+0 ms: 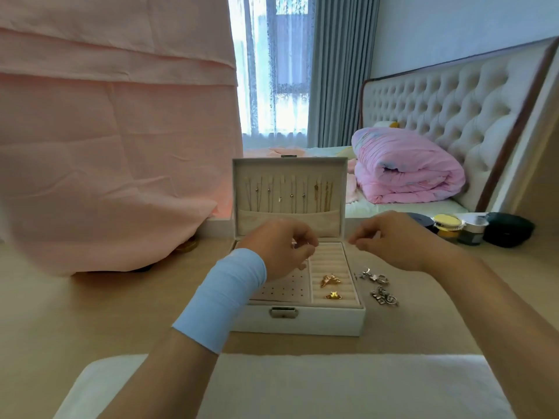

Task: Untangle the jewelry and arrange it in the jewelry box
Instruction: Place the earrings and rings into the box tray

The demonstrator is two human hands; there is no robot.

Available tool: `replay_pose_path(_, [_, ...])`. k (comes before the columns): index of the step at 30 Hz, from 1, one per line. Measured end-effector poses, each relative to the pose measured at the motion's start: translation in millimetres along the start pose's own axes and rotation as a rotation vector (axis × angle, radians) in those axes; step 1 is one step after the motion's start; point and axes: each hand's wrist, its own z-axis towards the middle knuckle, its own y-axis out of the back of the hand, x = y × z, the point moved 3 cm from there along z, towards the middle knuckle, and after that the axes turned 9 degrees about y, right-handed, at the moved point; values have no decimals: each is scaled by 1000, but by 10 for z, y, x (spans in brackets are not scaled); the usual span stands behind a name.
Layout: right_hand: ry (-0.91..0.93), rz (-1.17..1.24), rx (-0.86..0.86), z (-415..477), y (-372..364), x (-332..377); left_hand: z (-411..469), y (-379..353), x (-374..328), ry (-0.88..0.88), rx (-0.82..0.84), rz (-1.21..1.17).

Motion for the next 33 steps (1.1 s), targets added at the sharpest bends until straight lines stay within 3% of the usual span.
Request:
replay_pose_path(9, [-206,-78,200,-155,-184,-787,509,-635,-846,-50,125,228])
replay_pose_path(16, [-217,39,128,-151,-276,-923,771,-1036,-936,-10,254,469])
replay_pose_path(25, [-168,449,-158,-125,-85,-875,822,-932,-905,3,106,254])
replay_pose_path(28, [-149,550,-148,-127,-102,-812,822,-854,-865,26,39,231])
replay_pose_path(33, [-196,291,-53,-78,-214,-859,779,-765,-733,74,7,160])
